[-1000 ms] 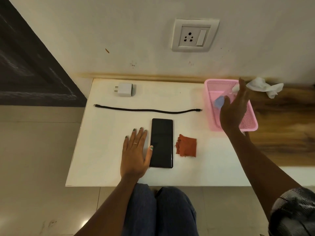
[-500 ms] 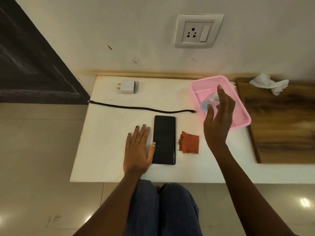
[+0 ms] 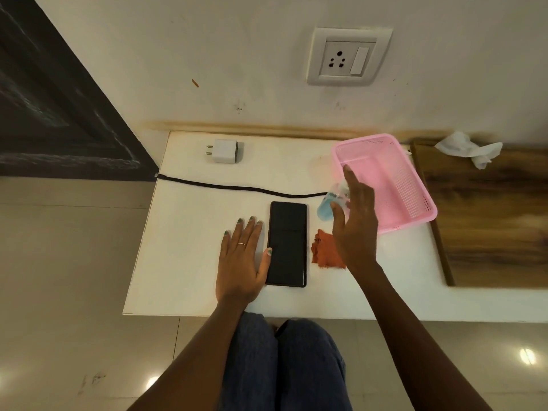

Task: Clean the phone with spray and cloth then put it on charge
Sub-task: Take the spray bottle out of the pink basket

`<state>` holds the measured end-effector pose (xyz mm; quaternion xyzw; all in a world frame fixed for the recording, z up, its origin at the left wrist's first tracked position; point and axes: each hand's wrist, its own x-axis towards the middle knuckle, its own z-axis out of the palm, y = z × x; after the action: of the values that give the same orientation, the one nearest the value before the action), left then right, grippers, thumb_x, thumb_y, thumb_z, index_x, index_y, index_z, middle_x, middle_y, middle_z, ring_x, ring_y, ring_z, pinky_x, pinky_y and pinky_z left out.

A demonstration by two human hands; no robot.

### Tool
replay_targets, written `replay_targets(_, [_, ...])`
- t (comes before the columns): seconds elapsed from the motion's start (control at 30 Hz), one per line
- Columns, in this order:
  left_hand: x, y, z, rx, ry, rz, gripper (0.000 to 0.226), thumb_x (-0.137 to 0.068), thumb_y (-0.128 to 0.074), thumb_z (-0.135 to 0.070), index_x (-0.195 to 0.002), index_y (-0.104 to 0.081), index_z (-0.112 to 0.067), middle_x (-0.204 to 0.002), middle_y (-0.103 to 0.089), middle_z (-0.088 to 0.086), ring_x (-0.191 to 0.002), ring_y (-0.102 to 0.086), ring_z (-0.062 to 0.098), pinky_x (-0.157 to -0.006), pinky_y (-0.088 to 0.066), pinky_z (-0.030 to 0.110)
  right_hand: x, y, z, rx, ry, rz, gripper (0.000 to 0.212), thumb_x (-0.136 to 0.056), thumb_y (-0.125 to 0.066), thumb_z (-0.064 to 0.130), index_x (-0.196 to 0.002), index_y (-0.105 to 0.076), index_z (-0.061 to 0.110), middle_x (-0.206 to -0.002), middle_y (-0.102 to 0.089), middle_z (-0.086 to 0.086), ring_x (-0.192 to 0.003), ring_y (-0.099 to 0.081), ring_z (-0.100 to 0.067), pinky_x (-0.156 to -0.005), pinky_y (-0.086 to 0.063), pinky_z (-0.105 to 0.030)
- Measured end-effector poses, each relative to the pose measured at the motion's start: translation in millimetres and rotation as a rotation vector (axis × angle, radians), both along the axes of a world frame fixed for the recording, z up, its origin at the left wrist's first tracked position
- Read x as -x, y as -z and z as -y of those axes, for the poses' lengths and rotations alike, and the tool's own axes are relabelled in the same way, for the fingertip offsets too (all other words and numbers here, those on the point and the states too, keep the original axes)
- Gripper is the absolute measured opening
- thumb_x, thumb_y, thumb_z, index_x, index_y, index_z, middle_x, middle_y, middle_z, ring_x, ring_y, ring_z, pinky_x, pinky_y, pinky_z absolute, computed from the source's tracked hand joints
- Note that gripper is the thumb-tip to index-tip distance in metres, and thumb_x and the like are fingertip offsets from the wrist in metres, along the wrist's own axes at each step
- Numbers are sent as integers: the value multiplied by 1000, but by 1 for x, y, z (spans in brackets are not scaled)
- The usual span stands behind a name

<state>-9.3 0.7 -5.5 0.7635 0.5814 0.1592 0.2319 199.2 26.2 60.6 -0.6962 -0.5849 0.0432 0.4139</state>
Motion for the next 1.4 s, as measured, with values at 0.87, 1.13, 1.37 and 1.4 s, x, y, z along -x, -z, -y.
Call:
replay_targets(0.87, [0,3,0,-27,-1,-29,61,-94,-31,-42,-150,-23,-20,-158,-17,-1,-148,-6,18,-121,-6,42,-66,16,38,327,49,546,31,-79,-71,12,-108,-64,3,-95,-69,-20,-87,-64,-39,-83,-51,-53])
replay_targets(1.13, [0,2,0,-20,22,-96,66,-94,-27,-50,-151,-19,-20,-160,-13,-1,-148,-3,19,-121,-5,43,-76,16,17,573,146,698,21,-92,-55,23,-99,-59,4,-80,-68,-16,-72,-63,-37,-76,-44,-43])
replay_targets(1.37, [4,-8,-10,106,68,-158,61,-98,-25,-46,-152,-10,-21,-161,-3,0,-148,5,19,-120,2,39,-67,6,28,531,230,529,48,-88,-56,38,-124,-48,8,-117,-56,-17,-110,-48,-37,-91,-35,-52])
replay_targets(1.4, [4,-11,-11,125,69,-173,59,-99,-26,-44,-152,-10,-21,-161,-2,0,-148,4,20,-120,1,39,-58,4,36,448,278,454,47,-85,-59,35,-122,-50,7,-117,-55,-18,-110,-47,-38,-90,-35,-54])
